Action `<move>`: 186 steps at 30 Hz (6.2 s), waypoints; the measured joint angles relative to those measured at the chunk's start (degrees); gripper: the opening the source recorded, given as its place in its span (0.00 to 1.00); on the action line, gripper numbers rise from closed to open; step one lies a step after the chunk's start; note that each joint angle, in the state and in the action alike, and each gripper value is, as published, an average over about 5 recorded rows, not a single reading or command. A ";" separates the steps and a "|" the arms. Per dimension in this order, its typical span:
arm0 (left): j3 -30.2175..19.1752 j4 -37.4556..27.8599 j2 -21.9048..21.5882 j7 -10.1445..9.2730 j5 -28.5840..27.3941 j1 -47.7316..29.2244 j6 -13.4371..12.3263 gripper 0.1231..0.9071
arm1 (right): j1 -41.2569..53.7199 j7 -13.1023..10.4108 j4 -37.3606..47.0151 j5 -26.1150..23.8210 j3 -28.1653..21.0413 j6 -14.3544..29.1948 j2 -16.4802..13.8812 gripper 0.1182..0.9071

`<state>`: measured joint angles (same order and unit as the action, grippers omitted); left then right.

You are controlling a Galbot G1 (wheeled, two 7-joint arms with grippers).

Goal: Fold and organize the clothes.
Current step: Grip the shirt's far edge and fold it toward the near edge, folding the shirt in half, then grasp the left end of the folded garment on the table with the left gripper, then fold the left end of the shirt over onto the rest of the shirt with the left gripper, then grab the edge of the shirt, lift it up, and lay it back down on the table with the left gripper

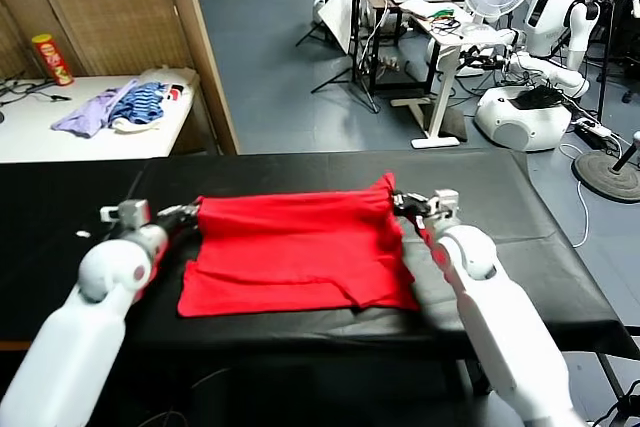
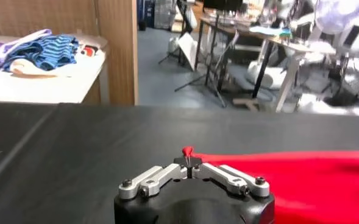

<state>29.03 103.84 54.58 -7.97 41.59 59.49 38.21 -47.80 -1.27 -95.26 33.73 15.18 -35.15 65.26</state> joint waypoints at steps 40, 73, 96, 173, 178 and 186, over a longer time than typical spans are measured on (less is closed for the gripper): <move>3.14 6.08 4.34 -0.27 -3.40 10.05 -4.05 0.86 | -12.13 -4.20 -11.40 -9.99 3.91 -0.12 3.44 0.86; -2.58 -7.33 12.94 -1.54 -18.76 2.99 -15.82 0.01 | -11.17 -6.54 0.55 -16.36 1.37 11.47 12.67 0.11; 2.89 0.90 11.32 -2.30 -5.02 11.60 -11.88 0.85 | -17.40 -3.02 -11.61 -12.61 5.13 10.50 7.34 0.86; -13.47 10.91 27.76 -10.57 -5.80 10.48 -13.97 0.51 | -21.16 -0.67 -16.87 -15.47 4.28 9.06 8.41 0.86; -11.50 12.87 27.72 -10.42 -4.47 10.98 -15.27 0.80 | -19.10 0.88 -15.50 -14.30 0.76 9.11 8.04 0.86; -6.62 13.35 23.16 -7.80 -9.96 13.13 -18.05 0.86 | -12.07 0.75 -11.03 -14.59 -8.72 8.75 9.65 0.86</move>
<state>22.42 117.20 77.74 -15.76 31.63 72.62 20.17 -59.87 -0.52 -106.29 19.14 6.46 -26.40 74.91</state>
